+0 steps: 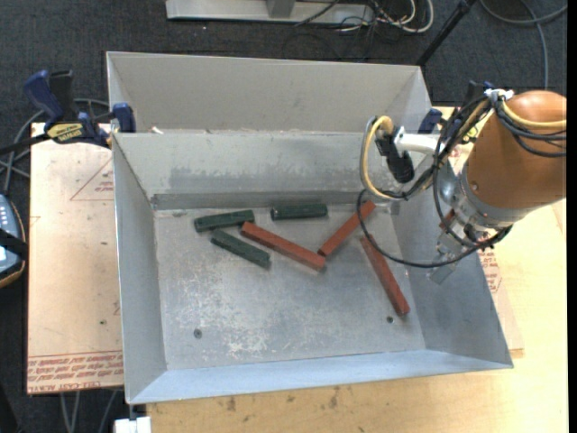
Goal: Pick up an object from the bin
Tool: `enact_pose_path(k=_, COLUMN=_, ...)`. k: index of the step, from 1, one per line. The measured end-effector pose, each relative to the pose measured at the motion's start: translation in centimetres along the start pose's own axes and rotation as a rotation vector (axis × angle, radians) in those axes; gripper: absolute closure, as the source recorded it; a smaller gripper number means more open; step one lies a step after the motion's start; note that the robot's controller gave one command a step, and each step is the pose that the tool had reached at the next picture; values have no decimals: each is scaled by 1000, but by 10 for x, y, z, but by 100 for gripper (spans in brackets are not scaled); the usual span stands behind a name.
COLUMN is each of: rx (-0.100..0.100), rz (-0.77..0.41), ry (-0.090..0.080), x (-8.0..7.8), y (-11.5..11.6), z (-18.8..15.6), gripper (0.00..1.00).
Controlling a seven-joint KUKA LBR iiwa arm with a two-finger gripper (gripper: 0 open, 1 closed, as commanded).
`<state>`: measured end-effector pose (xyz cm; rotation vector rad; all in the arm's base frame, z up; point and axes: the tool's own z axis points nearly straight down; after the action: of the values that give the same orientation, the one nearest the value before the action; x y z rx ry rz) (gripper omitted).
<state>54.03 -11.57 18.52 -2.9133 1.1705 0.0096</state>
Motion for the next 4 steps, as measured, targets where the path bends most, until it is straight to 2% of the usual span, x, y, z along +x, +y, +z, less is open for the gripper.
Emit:
enact_pose_path(k=1, rx=-2, rz=43, ry=0, x=-9, y=32, z=26, gripper=100)
enact_pose_path(k=2, rx=0, rz=179, ry=2, x=-17, y=50, z=30, gripper=100)
enact_pose_path(k=3, rx=7, rz=98, ry=4, x=-9, y=-11, z=41, gripper=100)
enact_pose_path(k=4, rx=3, rz=103, ry=3, x=-8, y=-8, z=41, gripper=0)
